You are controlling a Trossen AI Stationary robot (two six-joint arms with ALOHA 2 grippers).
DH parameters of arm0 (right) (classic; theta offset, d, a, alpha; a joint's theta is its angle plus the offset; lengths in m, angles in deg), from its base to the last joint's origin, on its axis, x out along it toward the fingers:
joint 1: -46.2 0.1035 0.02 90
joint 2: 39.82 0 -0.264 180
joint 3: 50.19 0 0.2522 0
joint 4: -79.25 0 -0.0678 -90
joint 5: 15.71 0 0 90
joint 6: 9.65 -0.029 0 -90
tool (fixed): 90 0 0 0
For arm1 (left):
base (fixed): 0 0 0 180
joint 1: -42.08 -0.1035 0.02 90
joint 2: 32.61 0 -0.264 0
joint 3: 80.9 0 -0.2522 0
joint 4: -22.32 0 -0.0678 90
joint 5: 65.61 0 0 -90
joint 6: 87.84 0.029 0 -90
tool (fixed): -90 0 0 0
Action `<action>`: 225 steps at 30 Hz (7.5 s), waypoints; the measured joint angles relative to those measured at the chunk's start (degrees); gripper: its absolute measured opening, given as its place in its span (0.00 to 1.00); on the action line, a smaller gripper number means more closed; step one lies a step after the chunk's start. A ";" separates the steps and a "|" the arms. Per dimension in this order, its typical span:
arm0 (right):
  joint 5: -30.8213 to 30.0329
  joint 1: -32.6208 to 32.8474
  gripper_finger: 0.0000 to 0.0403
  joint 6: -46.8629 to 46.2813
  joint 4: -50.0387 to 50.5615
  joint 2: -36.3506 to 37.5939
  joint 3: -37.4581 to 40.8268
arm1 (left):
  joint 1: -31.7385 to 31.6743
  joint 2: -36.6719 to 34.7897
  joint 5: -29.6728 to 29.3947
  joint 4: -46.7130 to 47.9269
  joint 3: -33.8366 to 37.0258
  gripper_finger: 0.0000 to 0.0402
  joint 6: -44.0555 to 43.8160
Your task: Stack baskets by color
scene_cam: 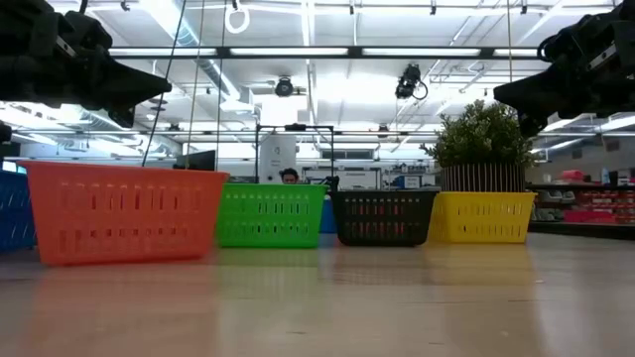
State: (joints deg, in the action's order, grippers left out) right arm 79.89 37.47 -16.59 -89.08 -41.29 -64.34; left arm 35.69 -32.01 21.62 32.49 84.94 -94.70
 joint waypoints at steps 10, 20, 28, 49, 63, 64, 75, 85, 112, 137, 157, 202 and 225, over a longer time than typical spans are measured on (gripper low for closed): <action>0.02 0.02 0.03 0.00 0.00 -0.02 0.00 | 0.00 0.00 0.02 0.00 0.01 0.09 -0.02; -8.99 -0.52 0.03 -1.62 -5.49 -0.02 0.00 | 0.00 0.00 0.01 0.00 0.02 0.07 0.00; -10.81 -0.34 0.03 -19.43 -17.94 -0.35 0.00 | -0.02 0.04 0.00 0.00 0.02 0.09 0.00; -4.91 20.00 0.03 -13.31 -9.92 -40.66 -18.52 | -0.02 0.13 0.02 0.02 0.00 0.09 -0.02; -11.00 15.88 0.18 -5.07 30.23 -62.20 -40.15 | 0.00 0.11 0.02 0.02 0.02 0.09 -0.02; -10.58 15.48 0.21 -4.81 30.21 -63.49 -40.19 | 0.00 0.13 0.02 0.00 0.00 0.10 -0.02; -14.76 13.81 0.47 -0.42 31.01 -76.98 -40.19 | 0.00 0.13 0.00 -0.02 0.02 0.08 0.00; -14.58 13.94 0.18 -0.33 31.01 -82.86 -40.17 | -0.02 0.12 0.00 -0.02 0.02 0.10 -0.01; -15.88 53.88 0.01 -47.29 54.55 -78.99 -43.01 | -0.01 0.11 0.00 -0.02 0.00 0.07 -0.02; -12.16 57.90 0.36 -63.27 72.14 -77.05 -47.71 | -0.01 0.12 0.00 0.00 0.01 0.09 -0.01; -15.52 52.03 0.34 -57.88 66.66 -83.03 -46.25 | -0.01 0.11 0.01 -0.02 0.00 0.09 -0.01; -22.79 22.40 0.51 -7.07 19.65 -102.57 -60.24 | -0.01 0.11 0.00 -0.02 0.01 0.09 -0.01; -21.35 62.82 0.01 -48.61 27.78 -99.93 -64.08 | -0.01 0.12 0.02 0.00 0.02 0.07 -0.01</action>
State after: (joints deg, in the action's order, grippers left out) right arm 58.54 100.28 -65.20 -61.30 -141.22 -128.42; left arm 35.67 -31.89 21.64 32.49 84.96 -94.71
